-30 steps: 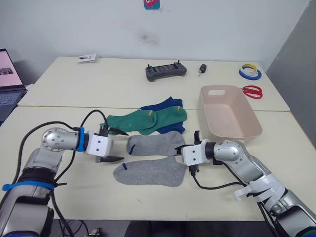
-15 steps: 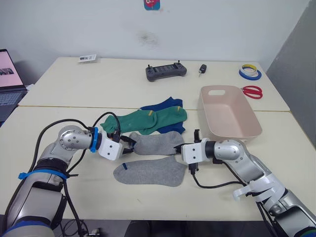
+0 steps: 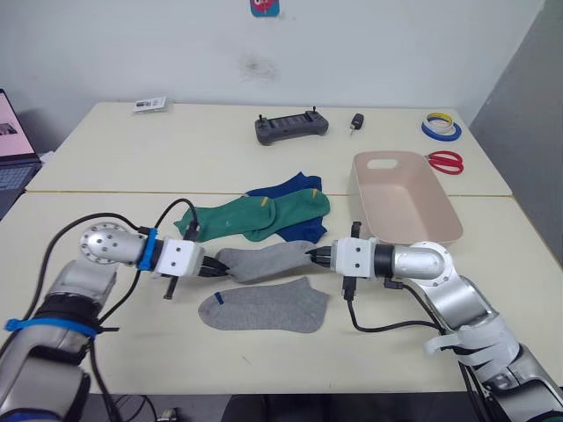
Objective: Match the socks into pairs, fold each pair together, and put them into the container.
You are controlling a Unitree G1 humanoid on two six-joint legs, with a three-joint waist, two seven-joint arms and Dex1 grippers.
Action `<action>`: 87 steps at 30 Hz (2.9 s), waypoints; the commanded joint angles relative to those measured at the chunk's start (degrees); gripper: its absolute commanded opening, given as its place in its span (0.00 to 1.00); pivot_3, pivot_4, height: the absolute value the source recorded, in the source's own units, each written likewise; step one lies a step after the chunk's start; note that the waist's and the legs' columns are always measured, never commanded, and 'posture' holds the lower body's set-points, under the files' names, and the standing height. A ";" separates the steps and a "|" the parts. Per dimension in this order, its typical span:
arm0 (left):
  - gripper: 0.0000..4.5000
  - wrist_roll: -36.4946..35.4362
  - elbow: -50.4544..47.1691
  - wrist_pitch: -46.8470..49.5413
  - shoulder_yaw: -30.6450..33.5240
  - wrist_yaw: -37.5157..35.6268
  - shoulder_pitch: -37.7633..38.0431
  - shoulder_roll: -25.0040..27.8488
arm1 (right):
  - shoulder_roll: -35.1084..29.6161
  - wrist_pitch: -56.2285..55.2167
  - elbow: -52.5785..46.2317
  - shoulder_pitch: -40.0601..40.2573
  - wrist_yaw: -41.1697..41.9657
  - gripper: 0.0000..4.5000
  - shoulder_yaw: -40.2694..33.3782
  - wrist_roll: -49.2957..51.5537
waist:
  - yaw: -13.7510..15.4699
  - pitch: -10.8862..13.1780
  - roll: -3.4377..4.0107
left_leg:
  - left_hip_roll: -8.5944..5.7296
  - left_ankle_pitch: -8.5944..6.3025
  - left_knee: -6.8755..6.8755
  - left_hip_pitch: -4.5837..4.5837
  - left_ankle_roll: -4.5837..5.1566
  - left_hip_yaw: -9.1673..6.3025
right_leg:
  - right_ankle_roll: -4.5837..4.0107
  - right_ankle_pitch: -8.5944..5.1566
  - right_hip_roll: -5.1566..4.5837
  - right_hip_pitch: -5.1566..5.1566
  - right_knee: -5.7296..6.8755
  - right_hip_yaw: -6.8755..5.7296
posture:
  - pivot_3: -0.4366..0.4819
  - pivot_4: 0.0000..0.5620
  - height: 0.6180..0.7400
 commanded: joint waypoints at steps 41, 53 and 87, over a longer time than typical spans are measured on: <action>0.52 -23.10 -18.05 77.53 13.81 20.65 4.58 -0.53 | 1.43 57.36 -10.90 0.91 -24.59 0.00 -9.12 46.60 | 0.39 0.06 0.09 | -0.06 -0.03 -0.07 -0.02 0.05 0.07 | -0.05 -0.05 0.07 -0.10 -0.05 0.16 | 0.48 0.27 1.00; 0.80 -22.48 -26.36 69.56 17.52 13.88 13.46 3.47 | 1.51 55.72 -10.24 0.46 -23.86 0.00 -8.75 44.94 | 0.40 0.06 0.10 | -0.06 -0.02 -0.08 -0.02 0.04 0.08 | -0.05 -0.05 0.03 -0.12 -0.06 0.16 | 0.48 0.27 1.00; 0.01 -25.44 -34.29 70.13 24.44 8.47 22.67 9.36 | -1.63 62.26 -20.36 3.10 -23.20 0.00 -18.62 62.83 | 0.35 0.08 0.10 | -0.03 -0.03 -0.12 -0.01 0.05 0.07 | -0.05 -0.05 0.02 -0.10 -0.09 0.16 | 0.48 0.27 1.00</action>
